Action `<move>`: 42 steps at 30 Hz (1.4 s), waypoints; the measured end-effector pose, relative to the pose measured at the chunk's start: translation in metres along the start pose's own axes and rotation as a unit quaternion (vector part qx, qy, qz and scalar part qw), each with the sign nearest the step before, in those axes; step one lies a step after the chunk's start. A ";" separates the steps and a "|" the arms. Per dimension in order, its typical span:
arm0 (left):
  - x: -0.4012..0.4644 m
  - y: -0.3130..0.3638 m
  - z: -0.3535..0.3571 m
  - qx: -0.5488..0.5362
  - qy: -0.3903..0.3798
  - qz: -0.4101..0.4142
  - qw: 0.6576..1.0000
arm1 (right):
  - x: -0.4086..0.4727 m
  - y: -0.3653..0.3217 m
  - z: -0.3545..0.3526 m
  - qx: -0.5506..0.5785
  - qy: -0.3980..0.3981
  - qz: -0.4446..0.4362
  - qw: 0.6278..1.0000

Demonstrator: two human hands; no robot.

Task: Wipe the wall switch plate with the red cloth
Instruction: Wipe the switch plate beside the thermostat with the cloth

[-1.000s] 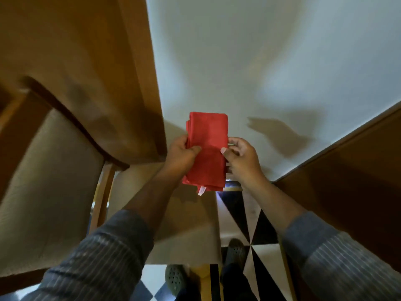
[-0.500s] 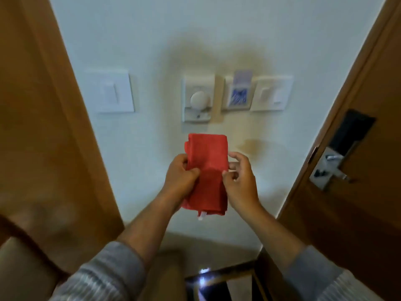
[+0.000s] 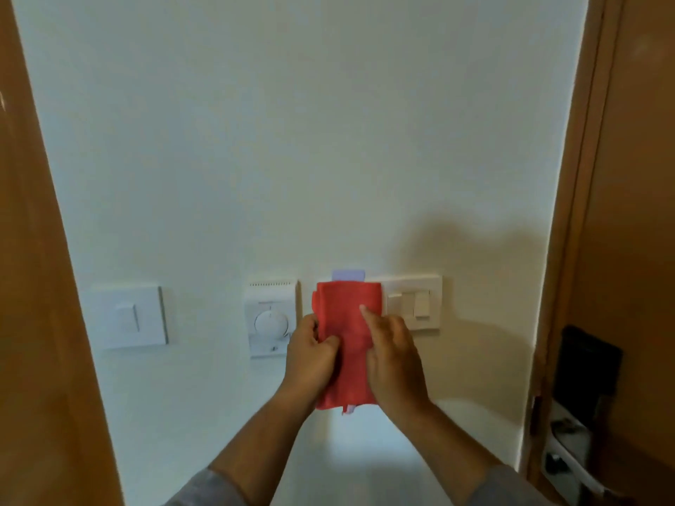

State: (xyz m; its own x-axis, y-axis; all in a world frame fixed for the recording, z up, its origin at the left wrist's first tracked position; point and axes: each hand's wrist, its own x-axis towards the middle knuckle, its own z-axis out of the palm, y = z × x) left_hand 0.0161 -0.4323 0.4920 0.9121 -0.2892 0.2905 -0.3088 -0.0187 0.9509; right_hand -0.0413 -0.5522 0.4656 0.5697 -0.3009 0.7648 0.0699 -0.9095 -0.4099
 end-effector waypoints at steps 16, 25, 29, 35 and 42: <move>0.044 0.036 -0.049 0.491 0.217 0.279 0.796 | 0.031 0.008 0.051 -0.315 0.157 -0.139 0.926; 0.127 0.079 -0.081 0.614 0.202 0.407 0.646 | 0.041 0.023 0.071 -0.312 0.114 -0.267 0.905; 0.148 0.074 -0.086 0.601 0.238 0.428 0.632 | 0.054 0.025 0.079 -0.275 0.126 -0.261 0.917; 0.163 0.062 -0.081 0.547 0.315 0.442 0.638 | 0.058 0.031 0.101 -0.313 0.163 -0.279 0.893; 0.162 0.079 -0.084 0.520 0.341 0.348 0.702 | 0.061 0.056 0.079 -0.320 0.154 -0.385 0.852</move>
State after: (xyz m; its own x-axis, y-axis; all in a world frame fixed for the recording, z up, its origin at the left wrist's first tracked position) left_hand 0.1622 -0.4005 0.6230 0.2504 -0.0555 0.9665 -0.4499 -0.8907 0.0654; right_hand 0.0620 -0.5984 0.4501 0.3088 0.4834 0.8191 -0.1916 -0.8120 0.5514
